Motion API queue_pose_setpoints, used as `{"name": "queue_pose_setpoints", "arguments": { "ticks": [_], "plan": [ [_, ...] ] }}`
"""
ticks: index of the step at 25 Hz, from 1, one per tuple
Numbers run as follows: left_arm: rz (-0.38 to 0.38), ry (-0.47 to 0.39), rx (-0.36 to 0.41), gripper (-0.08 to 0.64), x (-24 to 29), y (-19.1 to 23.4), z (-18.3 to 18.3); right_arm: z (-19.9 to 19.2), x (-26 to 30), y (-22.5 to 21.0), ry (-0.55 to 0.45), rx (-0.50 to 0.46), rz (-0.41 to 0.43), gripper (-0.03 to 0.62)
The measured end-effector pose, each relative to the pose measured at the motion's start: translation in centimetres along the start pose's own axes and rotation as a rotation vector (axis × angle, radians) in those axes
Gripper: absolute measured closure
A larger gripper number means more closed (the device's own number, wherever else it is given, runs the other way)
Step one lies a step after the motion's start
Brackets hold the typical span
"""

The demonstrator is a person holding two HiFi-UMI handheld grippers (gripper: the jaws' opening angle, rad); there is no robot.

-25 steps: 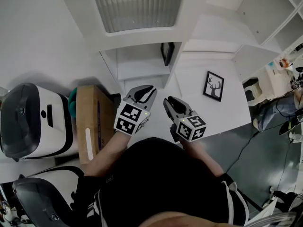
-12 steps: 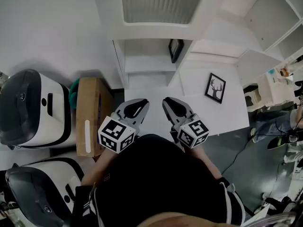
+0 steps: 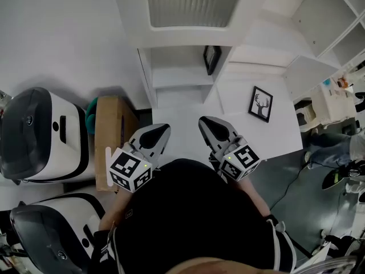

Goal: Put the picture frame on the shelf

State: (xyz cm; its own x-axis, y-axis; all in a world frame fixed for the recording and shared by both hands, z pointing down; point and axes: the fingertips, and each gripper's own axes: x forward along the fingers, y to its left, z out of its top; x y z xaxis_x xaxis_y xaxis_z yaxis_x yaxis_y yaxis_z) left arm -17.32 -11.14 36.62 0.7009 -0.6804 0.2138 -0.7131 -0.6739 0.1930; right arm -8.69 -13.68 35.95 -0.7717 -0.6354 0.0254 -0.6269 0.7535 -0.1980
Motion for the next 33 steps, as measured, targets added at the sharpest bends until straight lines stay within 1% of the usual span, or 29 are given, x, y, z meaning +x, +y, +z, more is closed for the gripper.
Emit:
{"name": "queue_pose_setpoints", "arguments": {
  "ticks": [4,6,10,21,27,33],
  "plan": [
    [0.01,-0.022,0.015,0.554,-0.2,0.0,0.7,1.2,-0.6,-0.8,-0.06,0.032,-0.031,0.572],
    [0.019,-0.029,0.016,0.552,-0.4,0.2,1.0,1.5,-0.6,-0.7,-0.07,0.015,-0.033,0.574],
    [0.037,-0.034,0.015,0.554,-0.6,0.7,1.4,1.3,-0.3,-0.4,-0.044,-0.021,-0.025,0.574],
    [0.042,-0.025,0.005,0.554,0.1,0.7,1.2,0.8,0.1,-0.2,-0.026,-0.04,0.019,0.574],
    [0.051,-0.019,-0.008,0.554,0.4,0.7,1.0,0.1,0.6,-0.5,-0.001,0.003,0.044,0.574],
    [0.055,-0.015,-0.023,0.552,0.3,0.6,0.7,0.1,0.7,-0.4,-0.006,-0.001,0.058,0.574]
  ]
}}
